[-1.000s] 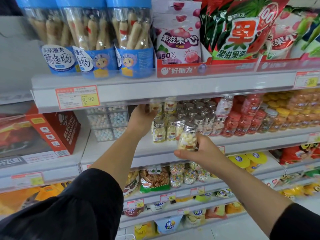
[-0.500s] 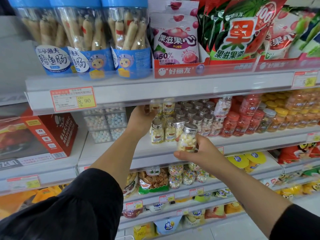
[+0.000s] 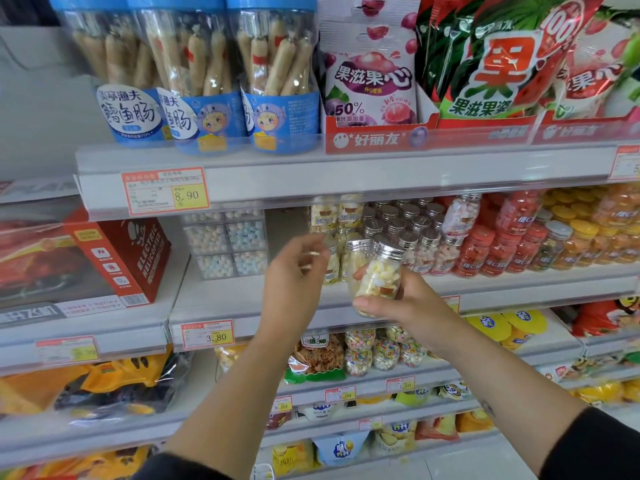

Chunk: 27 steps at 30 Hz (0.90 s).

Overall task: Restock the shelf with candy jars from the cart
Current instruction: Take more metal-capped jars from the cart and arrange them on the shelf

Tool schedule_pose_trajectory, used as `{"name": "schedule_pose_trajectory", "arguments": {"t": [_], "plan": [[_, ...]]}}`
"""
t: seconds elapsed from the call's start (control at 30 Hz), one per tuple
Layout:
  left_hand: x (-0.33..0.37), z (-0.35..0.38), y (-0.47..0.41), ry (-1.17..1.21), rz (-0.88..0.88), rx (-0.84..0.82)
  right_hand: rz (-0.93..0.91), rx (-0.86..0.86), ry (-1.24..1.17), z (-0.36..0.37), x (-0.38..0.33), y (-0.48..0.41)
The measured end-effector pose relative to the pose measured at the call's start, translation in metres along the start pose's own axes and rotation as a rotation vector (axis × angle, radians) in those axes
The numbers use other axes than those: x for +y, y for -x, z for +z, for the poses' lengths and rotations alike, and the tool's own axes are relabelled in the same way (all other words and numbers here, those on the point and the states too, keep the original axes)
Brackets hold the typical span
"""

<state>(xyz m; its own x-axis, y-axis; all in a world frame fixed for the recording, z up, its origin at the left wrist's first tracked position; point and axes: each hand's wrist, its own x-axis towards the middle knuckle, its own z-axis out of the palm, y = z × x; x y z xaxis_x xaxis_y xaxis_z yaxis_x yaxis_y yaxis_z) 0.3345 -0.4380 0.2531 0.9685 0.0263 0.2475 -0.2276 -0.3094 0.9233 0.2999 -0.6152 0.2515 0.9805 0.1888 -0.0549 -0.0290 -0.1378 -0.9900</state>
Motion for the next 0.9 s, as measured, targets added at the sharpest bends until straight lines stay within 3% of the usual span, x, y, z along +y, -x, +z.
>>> {"name": "schedule_pose_trajectory", "arguments": {"t": [0.2, 0.43, 0.53, 0.67, 0.8, 0.9], "plan": [[-0.008, -0.005, 0.020, 0.352, -0.367, -0.366, -0.061, -0.156, -0.187, -0.001, 0.005, 0.000], [-0.008, -0.003, 0.028, 0.314, -0.344, -0.478, -0.052, -0.282, -0.276, -0.005, 0.005, 0.005], [-0.012, -0.001, 0.030, 0.456, -0.405, -0.444, -0.012, -0.301, -0.390, -0.012, 0.005, 0.005], [-0.018, -0.004, 0.029, 0.751, -0.552, -0.322, 0.074, -0.109, -0.417, -0.029, 0.007, -0.001], [-0.017, -0.009, 0.026, 0.936, -0.578, -0.235, 0.030, 0.111, 0.001, -0.035, 0.003, -0.008], [-0.011, -0.014, 0.022, 0.879, -0.461, -0.231, -0.063, 0.299, 0.197, -0.033, -0.004, -0.017]]}}
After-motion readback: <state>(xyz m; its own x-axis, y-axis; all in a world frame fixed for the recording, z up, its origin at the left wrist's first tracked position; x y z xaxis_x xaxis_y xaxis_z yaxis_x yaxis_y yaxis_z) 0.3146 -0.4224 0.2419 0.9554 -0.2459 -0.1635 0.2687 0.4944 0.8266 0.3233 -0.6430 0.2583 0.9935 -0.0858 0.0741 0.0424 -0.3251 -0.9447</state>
